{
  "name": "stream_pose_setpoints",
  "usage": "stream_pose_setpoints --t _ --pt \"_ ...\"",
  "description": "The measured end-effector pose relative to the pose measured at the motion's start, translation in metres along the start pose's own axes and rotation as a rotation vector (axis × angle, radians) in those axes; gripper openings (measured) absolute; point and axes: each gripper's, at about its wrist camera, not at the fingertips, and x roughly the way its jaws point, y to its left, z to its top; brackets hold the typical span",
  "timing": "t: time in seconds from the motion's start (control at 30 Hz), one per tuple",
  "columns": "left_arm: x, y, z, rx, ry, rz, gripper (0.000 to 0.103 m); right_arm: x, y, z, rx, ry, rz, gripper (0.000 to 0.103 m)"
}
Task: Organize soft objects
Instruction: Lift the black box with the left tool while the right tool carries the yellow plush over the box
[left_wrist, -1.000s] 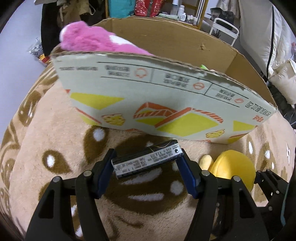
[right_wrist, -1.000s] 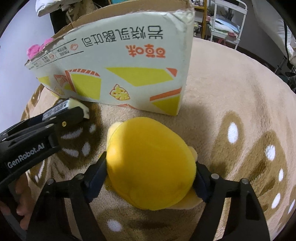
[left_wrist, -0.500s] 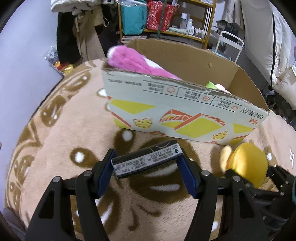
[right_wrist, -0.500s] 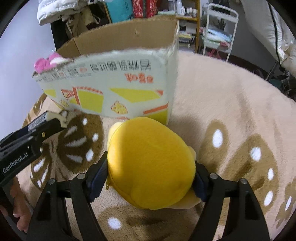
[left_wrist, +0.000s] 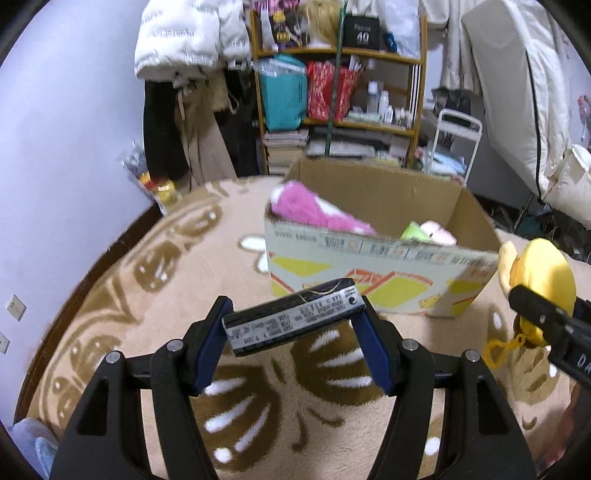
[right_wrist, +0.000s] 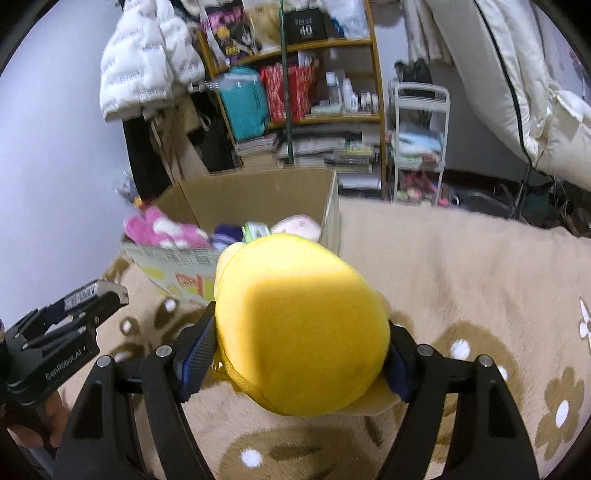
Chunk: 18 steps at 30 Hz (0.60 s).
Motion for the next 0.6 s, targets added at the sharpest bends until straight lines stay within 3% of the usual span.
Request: stream_pose_setpoints --t 0.23,0.6 --pt "-0.034 -0.001 0.012 0.027 -0.145 0.027 0.065 -0.022 0.003 0.017 -0.005 -0.105 0.032 0.081" --pt "-0.052 -0.002 0.029 0.040 -0.246 0.009 0.065 -0.034 0.013 0.042 -0.044 -0.202 0.059 0.081"
